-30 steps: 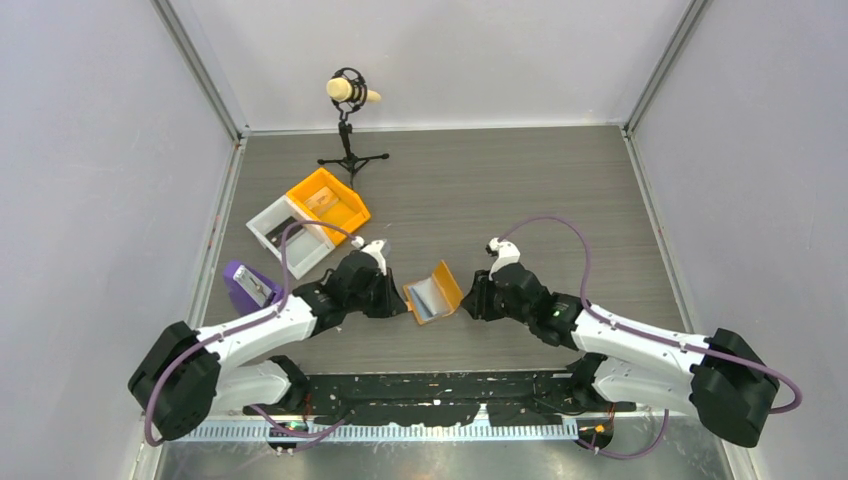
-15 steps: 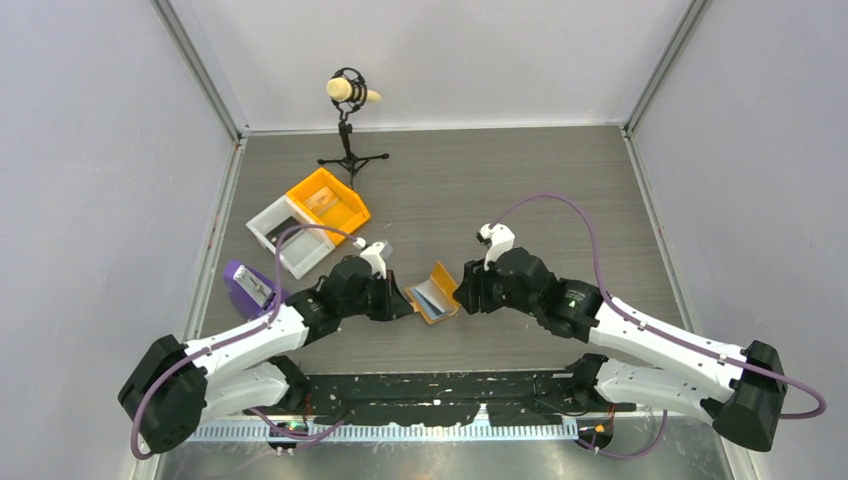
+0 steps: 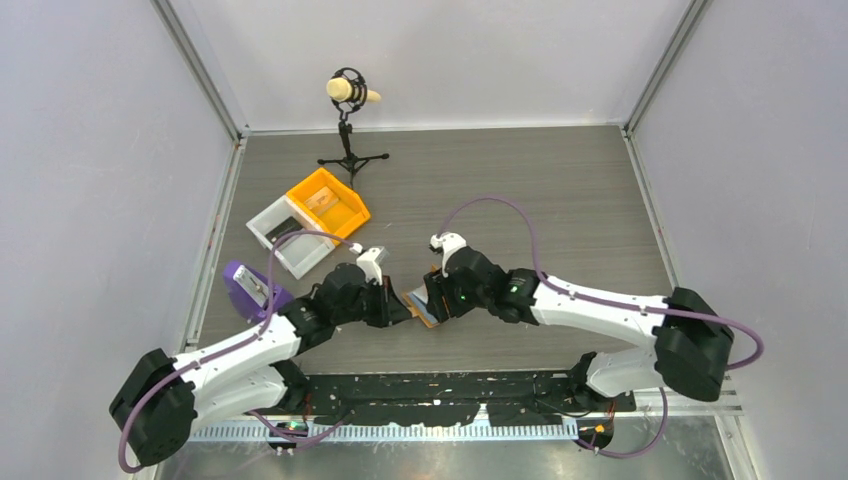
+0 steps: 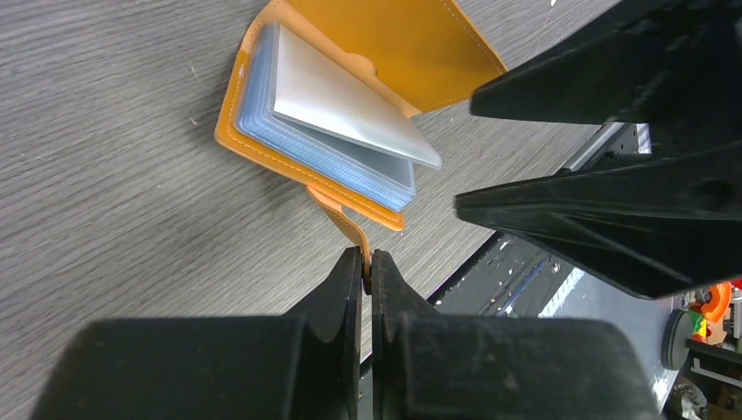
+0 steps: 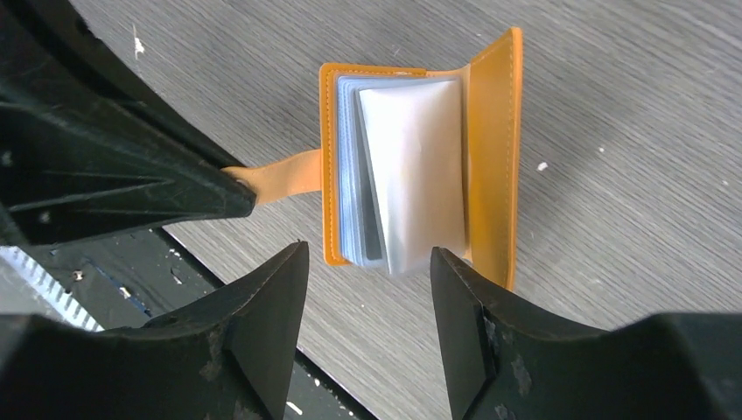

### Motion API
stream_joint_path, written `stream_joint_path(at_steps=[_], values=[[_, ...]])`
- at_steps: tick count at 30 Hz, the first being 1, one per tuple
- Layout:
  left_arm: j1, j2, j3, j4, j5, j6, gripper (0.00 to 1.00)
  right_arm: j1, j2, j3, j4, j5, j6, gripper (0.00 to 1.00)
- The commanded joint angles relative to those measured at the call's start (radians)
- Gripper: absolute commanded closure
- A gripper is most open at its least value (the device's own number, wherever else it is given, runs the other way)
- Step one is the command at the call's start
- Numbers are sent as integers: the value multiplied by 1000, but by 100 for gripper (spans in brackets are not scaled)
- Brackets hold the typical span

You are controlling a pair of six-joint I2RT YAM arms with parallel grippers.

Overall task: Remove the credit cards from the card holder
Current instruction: Open the card holder at the center of the board.

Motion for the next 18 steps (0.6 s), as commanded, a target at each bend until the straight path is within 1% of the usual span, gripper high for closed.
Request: stream_joint_path(at_steps=[1, 5, 8, 9, 11, 13, 14, 16, 18], values=[[-6, -48, -18, 40, 4, 16, 100, 15, 71, 60, 76, -2, -33, 39], [-6, -66, -18, -7, -9, 31, 100, 15, 145, 63, 98, 10, -38, 40], [-6, -69, -18, -33, -14, 39, 100, 18, 206, 73, 101, -25, -48, 43], [-6, -70, -18, -33, -11, 39, 100, 20, 214, 75, 94, 1, -41, 43], [-6, -73, -15, -45, -11, 43, 100, 22, 219, 65, 86, 48, -26, 47], [-6, -77, -12, -76, -27, 47, 100, 23, 207, 45, 88, 85, -13, 52], [-6, -78, -12, -93, -41, 47, 100, 22, 196, 33, 87, 96, -9, 56], [-6, -75, -13, -110, -54, 49, 100, 23, 181, 14, 81, 122, 13, 61], [-6, -76, -22, -109, -47, 51, 100, 23, 165, -5, 80, 153, 33, 64]])
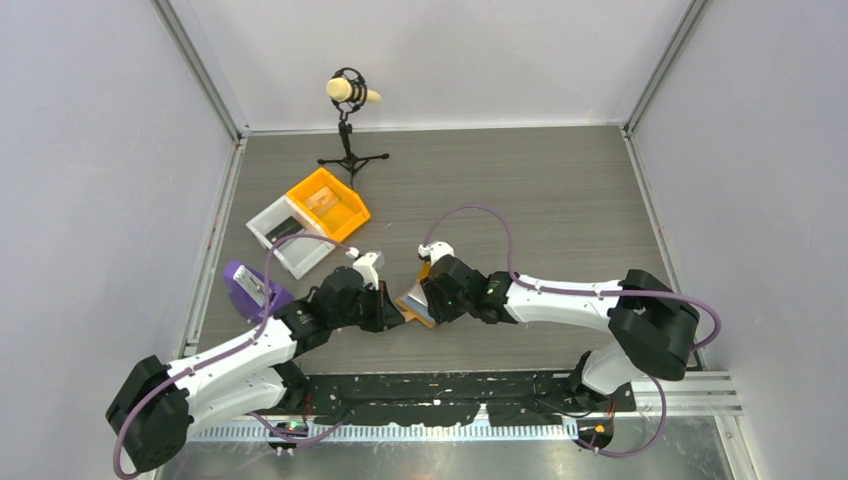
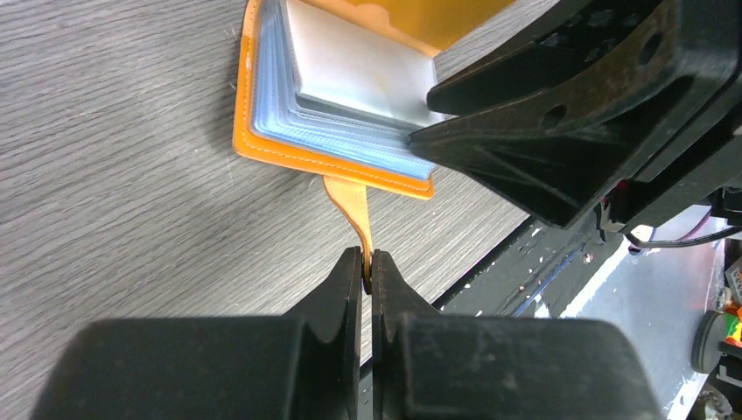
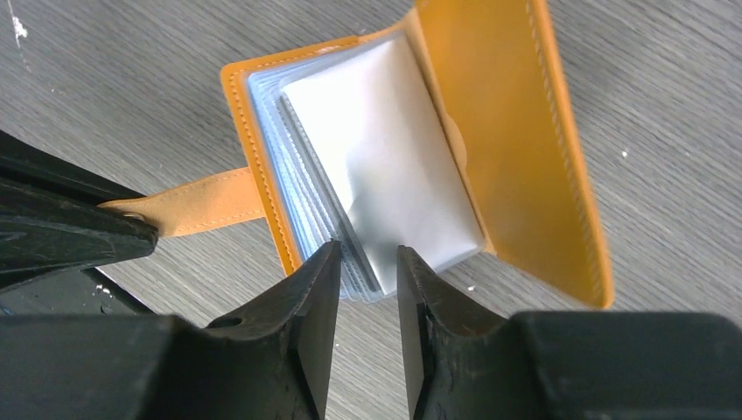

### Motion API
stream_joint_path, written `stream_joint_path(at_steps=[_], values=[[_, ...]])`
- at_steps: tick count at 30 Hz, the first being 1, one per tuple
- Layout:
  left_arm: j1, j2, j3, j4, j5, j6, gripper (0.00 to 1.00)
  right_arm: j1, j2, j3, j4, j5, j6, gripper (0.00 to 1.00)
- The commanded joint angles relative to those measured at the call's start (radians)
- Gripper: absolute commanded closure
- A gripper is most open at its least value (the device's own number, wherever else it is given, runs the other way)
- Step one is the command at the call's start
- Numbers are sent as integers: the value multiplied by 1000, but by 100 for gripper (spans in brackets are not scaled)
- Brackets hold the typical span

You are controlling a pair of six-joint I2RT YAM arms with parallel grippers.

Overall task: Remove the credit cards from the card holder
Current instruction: Open the card holder at the center of the board.

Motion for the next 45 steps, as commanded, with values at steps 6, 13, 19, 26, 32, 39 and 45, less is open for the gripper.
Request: stream_joint_path(at_steps=[6, 13, 19, 26, 32, 39, 45], values=[[-4, -14, -6, -38, -21, 30, 100, 0, -102, -44, -3, 137, 47, 62], [-4, -5, -8, -34, -14, 31, 100, 0, -119, 3, -22, 69, -25, 49], [-4, -6, -11, -32, -13, 28, 100, -2, -97, 34, -33, 119, -60, 51], [-4, -8, -16, -35, -12, 27, 100, -12, -94, 35, -34, 159, -59, 53], [-4, -11, -20, -35, -13, 27, 100, -62, -92, 7, -14, 130, -60, 54], [-4, -5, -9, -74, -46, 33, 100, -160, -86, -16, -2, 44, -74, 54], [-4, -15, 30, -198, -206, 25, 100, -195, -70, -30, -4, 2, -68, 56]])
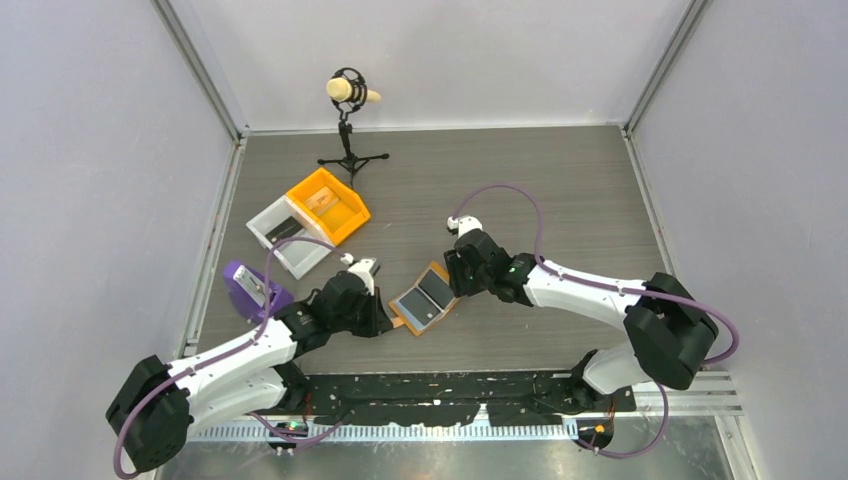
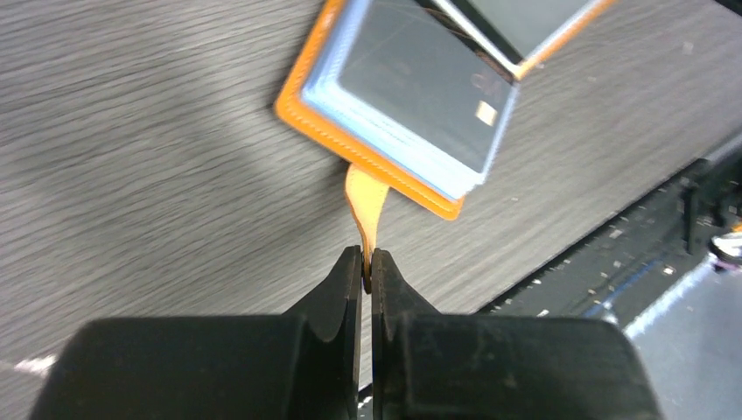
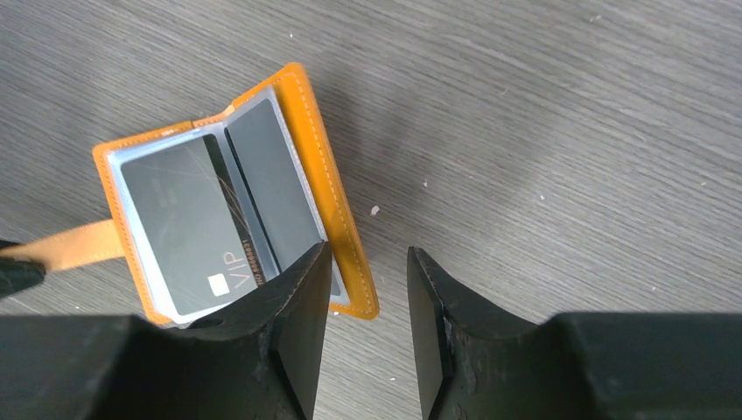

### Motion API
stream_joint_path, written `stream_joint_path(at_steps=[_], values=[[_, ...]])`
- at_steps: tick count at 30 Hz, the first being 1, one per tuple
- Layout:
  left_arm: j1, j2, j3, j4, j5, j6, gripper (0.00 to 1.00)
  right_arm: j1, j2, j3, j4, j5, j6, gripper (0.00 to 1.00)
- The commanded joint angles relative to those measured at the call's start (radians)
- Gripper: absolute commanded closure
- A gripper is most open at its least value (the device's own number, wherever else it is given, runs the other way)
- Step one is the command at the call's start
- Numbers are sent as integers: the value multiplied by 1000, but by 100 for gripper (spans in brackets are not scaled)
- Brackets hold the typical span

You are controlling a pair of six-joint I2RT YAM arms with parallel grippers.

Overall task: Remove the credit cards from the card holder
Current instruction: Open the card holder at the center of the board.

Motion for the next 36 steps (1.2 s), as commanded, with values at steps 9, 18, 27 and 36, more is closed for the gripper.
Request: stream_joint_path(at_steps=[9, 18, 27, 36], values=[[-4, 13, 155, -217, -216, 17, 99, -6, 1, -53, 40, -113, 43, 58], [-4, -10, 266, -247, -131, -7, 76, -6, -163, -53, -18, -187, 95, 58], [-4, 41, 298, -163, -49, -13, 64, -3, -246, 14, -41, -245, 119, 61], [-4, 78, 297, -193, -150, -35, 61, 45, -226, 47, -62, -179, 97, 39]])
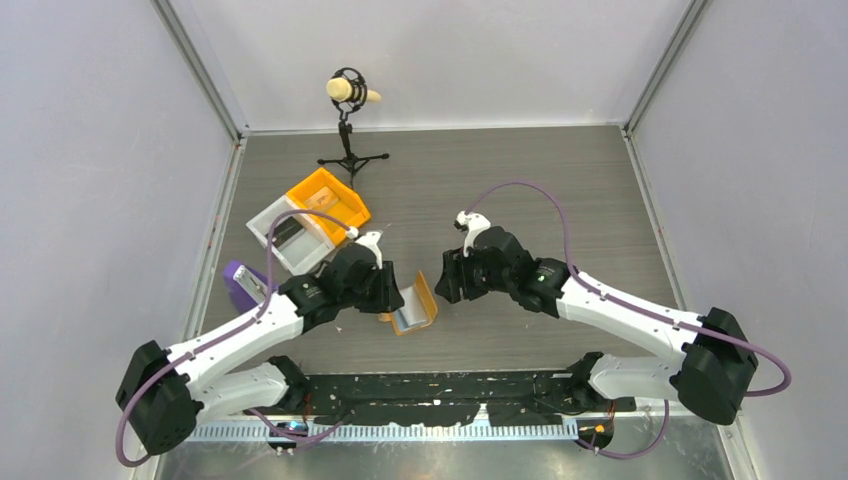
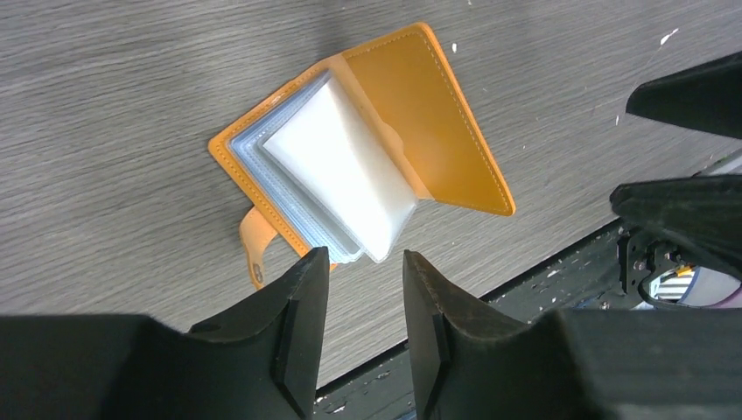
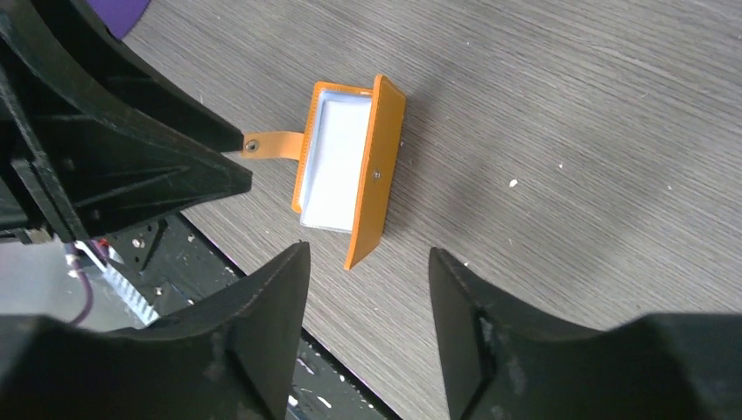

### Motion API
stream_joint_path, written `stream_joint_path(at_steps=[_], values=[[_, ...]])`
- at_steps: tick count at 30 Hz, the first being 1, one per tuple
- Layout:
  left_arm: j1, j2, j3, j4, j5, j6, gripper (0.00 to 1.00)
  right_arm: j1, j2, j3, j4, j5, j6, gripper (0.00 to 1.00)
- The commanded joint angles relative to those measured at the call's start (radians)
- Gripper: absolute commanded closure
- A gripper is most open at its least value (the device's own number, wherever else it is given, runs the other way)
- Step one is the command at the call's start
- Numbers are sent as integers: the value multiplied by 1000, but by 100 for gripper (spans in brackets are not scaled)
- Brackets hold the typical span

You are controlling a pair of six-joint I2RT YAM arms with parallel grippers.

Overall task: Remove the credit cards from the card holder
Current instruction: Open the card holder at the center of the board.

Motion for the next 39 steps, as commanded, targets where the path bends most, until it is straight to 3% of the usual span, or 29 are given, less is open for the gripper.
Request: stream_joint_path(at_steps=[1, 3, 6, 13, 17, 25, 34, 39], values=[[-4, -71, 8, -19, -108, -24, 59, 60, 31, 63, -12, 61, -6, 37], [-3, -113, -9, -50, -160, -30, 54, 110, 58, 89, -22, 142, -1, 34], [1, -152, -51, -53, -183, -32, 50, 167, 93, 149, -29, 198, 0, 36], [9, -124, -101, -22, -169, -20, 41, 245, 151, 195, 44, 183, 52, 54], [14, -68, -117, 30, -157, -13, 40, 261, 192, 180, 128, 118, 99, 59], [16, -29, -180, 172, -129, -9, 42, 227, 307, 189, 148, 99, 75, 58], [16, 49, -179, 189, -110, -6, 56, 145, 337, 98, 176, 91, 82, 57], [16, 44, -181, 216, -75, 0, 90, 130, 338, 60, 185, 90, 72, 50]])
